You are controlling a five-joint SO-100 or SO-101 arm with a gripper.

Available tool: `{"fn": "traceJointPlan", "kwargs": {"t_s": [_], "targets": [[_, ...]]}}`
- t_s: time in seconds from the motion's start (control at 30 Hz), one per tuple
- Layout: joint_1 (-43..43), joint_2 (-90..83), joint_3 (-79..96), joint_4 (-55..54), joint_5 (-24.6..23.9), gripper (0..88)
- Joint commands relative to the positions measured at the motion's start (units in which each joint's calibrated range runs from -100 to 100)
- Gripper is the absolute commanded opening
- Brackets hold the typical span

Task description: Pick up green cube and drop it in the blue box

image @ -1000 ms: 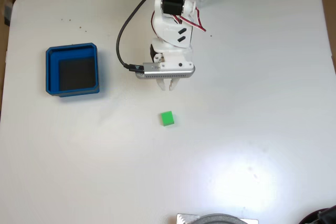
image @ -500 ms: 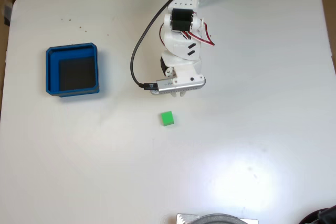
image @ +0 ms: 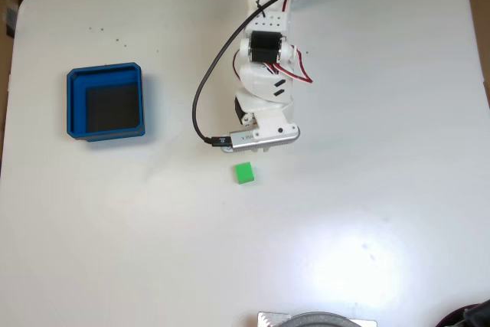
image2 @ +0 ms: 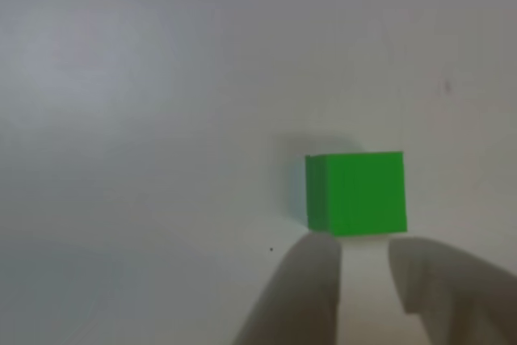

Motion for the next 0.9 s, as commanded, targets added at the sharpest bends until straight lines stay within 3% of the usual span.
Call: {"fn": "traceJointPlan", "kwargs": {"t_s": [0.0, 0.87], "targets": [[-0.08, -0.73, -4.00, -0.65, 0.24, 1.3], [0.15, 4.62, -4.09, -4.40, 0.29, 1.4]]}}
